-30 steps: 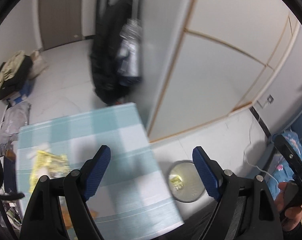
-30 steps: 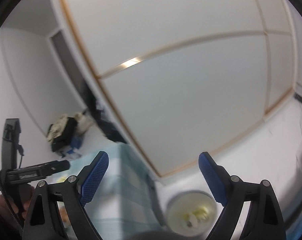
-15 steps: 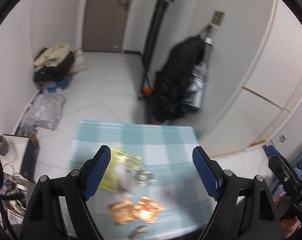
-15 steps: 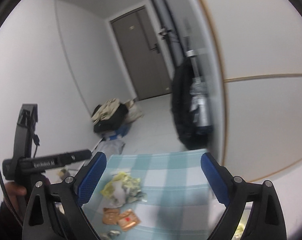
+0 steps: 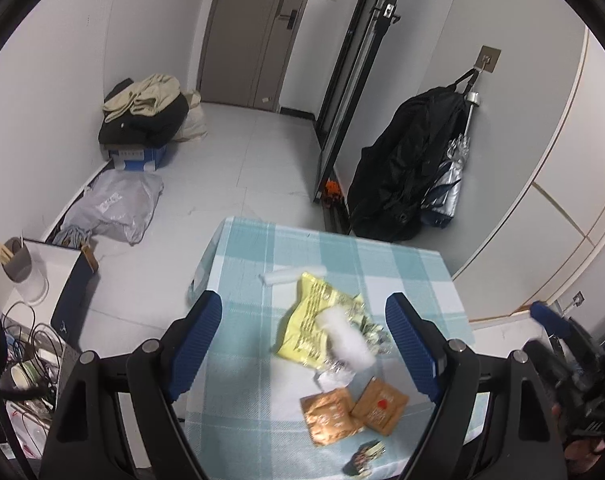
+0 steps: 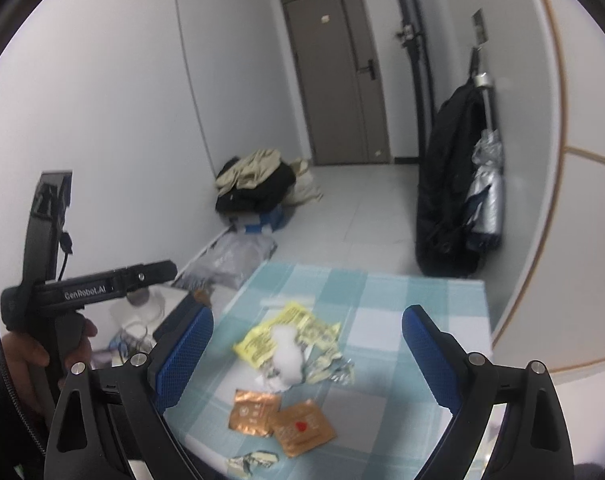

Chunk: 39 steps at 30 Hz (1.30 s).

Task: Collect trash
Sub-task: 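Move both open tools back over the checked table, then grasp the small crumpled green-white wrapper with the right tool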

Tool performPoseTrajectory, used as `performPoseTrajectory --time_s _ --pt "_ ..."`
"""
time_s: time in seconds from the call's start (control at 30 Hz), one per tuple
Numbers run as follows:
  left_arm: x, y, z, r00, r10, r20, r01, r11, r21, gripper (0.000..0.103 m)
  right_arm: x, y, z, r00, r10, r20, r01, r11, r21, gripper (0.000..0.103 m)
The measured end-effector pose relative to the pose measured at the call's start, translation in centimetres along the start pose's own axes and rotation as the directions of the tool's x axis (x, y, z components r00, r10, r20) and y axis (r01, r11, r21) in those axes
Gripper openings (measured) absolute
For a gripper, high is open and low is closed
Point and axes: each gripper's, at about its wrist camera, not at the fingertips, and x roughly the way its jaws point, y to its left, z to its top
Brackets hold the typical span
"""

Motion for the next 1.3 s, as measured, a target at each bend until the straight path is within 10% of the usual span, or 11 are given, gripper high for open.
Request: performPoseTrajectory --time_s 0.43,1.0,1.3 --pt "-0.3 2.8 -1.5 1.000 0.002 -0.026 -0.003 0.999 -0.038 0.082 2.7 4.5 -7.0 0.978 0.051 -0.202 -0.074 0.991 -0.110 0.096" --pt "0.6 5.1 -1.3 0.998 -0.001 -0.070 -0.011 0.986 -0.165 0.082 7.9 3.3 -12.8 0.882 0.129 -0.452 -0.076 0.988 0.134 0.092" --pt "1.1 5.0 -1.5 0.995 0.002 -0.097 -0.017 0.987 -0.157 0.082 9.7 4.2 -13.8 0.858 0.100 -0.503 -0.054 0.993 0.105 0.067"
